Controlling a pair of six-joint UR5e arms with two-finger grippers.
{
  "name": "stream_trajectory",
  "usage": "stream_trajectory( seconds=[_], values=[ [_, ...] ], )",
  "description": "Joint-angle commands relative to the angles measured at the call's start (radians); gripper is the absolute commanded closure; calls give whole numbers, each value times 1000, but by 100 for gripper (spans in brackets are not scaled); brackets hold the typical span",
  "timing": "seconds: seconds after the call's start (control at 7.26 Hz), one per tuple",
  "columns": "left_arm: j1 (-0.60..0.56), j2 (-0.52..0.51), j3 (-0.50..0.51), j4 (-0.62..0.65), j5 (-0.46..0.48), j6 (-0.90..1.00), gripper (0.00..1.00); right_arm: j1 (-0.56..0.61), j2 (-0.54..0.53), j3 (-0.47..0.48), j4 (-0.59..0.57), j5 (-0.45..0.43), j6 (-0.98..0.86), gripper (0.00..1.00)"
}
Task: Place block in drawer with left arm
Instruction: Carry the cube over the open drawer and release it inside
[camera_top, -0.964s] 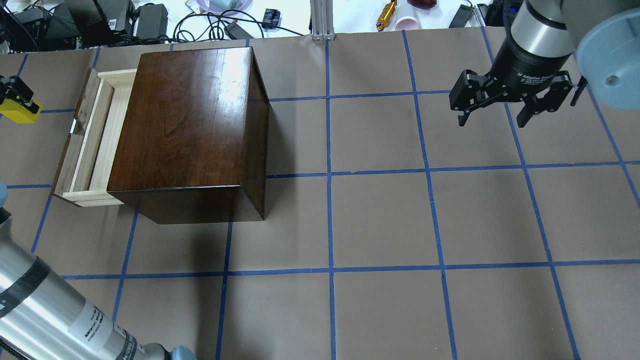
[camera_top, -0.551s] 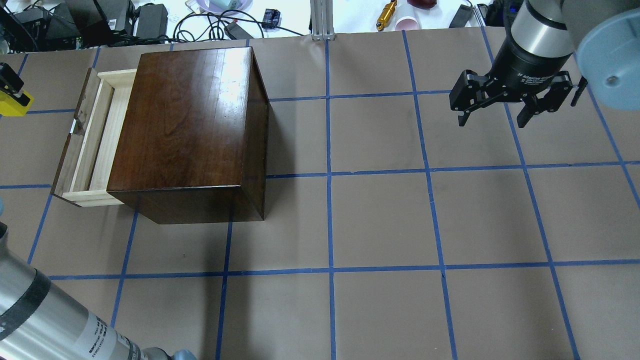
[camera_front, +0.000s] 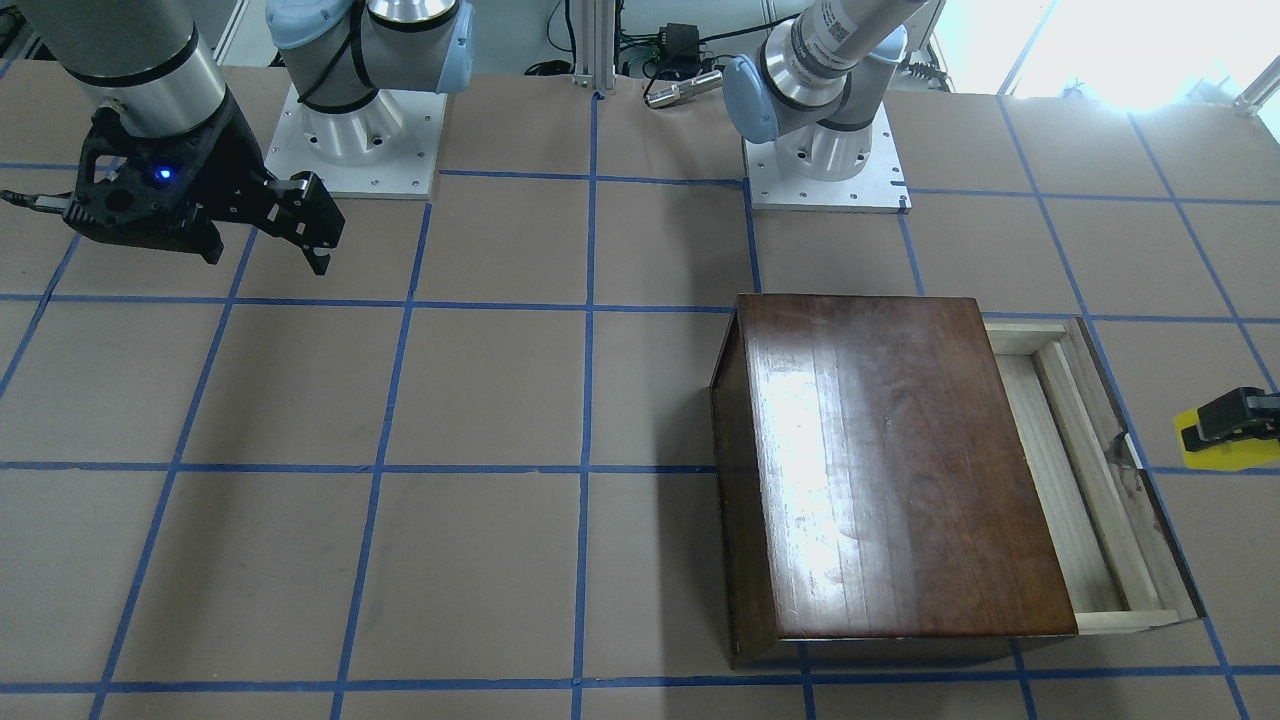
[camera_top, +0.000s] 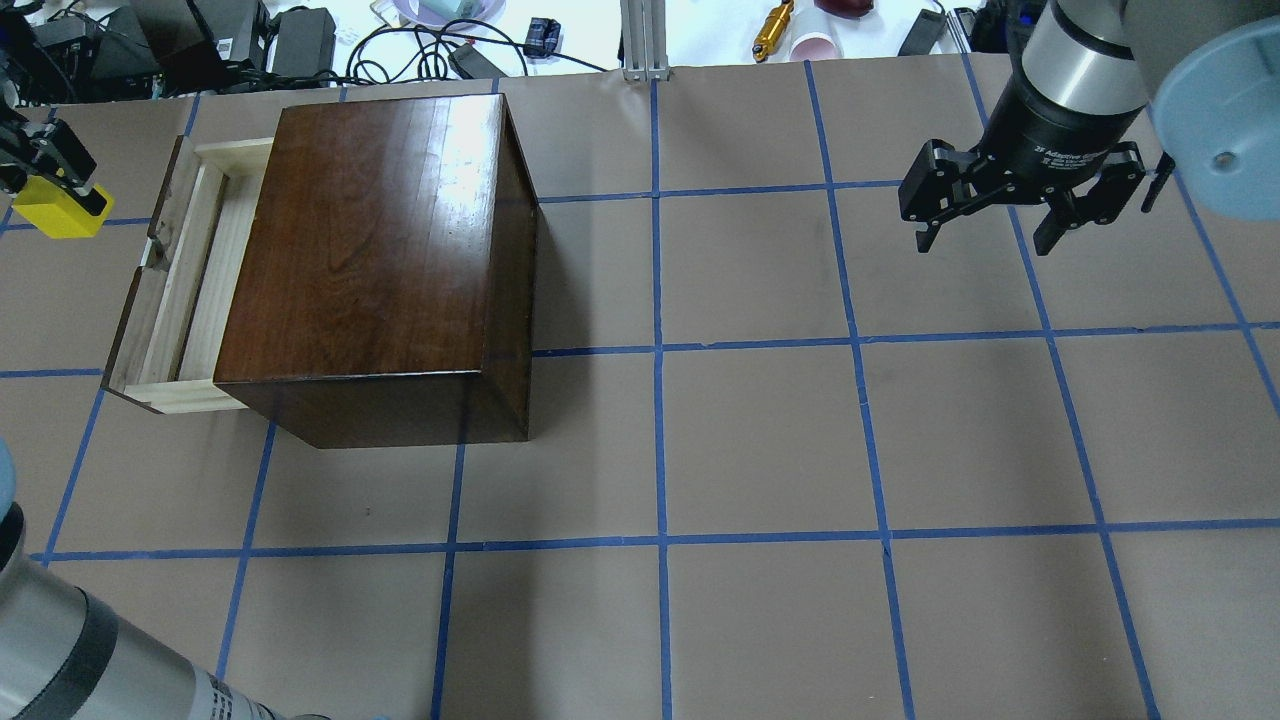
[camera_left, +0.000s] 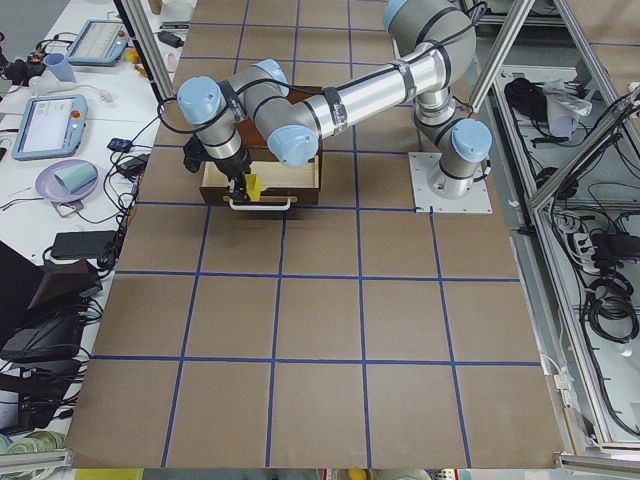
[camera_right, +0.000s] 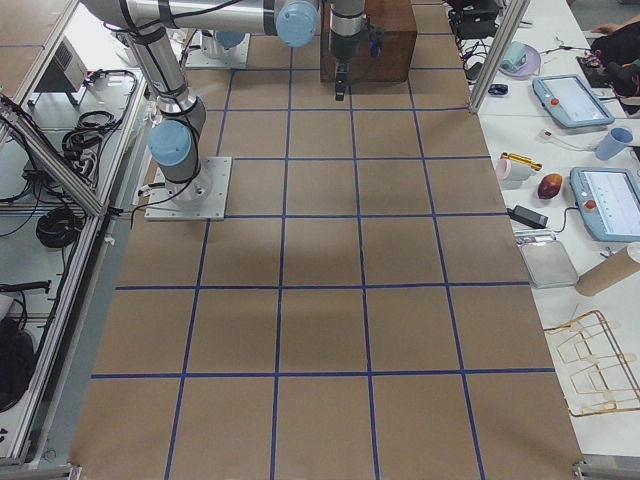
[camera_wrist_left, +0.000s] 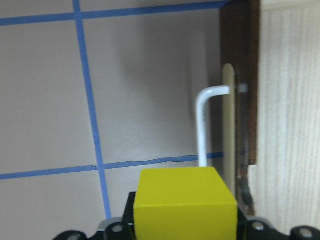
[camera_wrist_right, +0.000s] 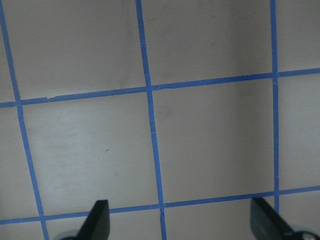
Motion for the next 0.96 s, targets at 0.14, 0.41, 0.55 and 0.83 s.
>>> stream_trajectory(
  seconds=[0.14, 0.41, 0.55, 0.83],
  values=[
    [-95, 54, -102, 10, -8, -188, 75, 0, 0, 0, 0, 0, 0, 0],
    [-112, 76, -212, 114, -9, -210, 77, 0, 2, 0, 0, 0, 0, 0],
    [-114, 80, -278, 196, -9, -211, 77, 0, 0, 0, 0, 0, 0, 0],
    [-115, 77, -341, 284, -9, -225, 77, 0, 0, 0, 0, 0, 0, 0]
  ],
)
